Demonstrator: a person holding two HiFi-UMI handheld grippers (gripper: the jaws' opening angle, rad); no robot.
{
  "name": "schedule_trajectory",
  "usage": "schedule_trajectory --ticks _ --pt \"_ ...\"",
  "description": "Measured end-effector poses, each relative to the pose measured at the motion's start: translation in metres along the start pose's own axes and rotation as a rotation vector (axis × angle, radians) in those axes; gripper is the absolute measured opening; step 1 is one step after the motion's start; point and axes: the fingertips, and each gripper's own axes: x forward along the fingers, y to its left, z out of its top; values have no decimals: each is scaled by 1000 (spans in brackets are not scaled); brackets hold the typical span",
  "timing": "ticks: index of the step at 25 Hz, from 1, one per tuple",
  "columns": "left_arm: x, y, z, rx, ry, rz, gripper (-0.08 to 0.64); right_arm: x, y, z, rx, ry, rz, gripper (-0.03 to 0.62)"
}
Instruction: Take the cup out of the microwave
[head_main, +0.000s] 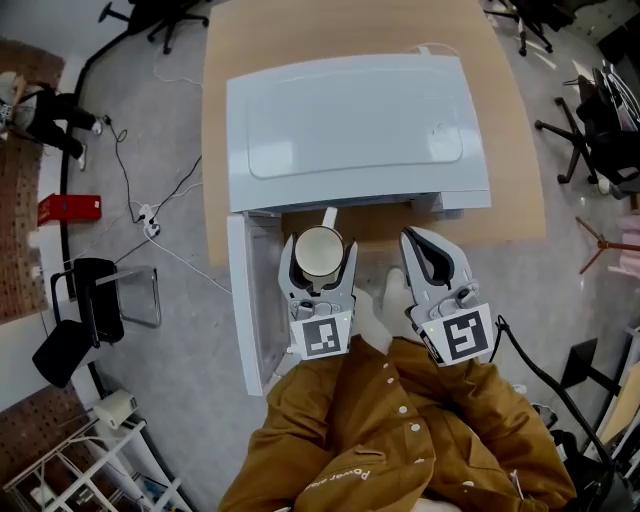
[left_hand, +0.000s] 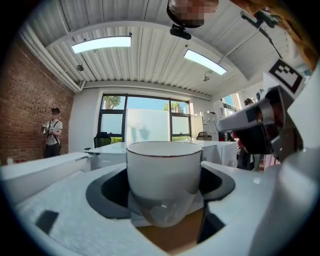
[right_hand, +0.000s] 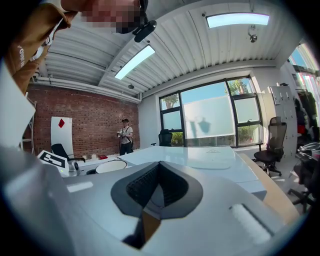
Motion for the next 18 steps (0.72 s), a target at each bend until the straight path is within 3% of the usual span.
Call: schedule_trajectory --ticks 7,18 --pt "-29 -32 54 1 -6 -81 385 -5 1 22 -3 -46 7 5" --pt "-43 -57 77 -2 3 -120 385 -16 -8 38 -6 -85 -7 5"
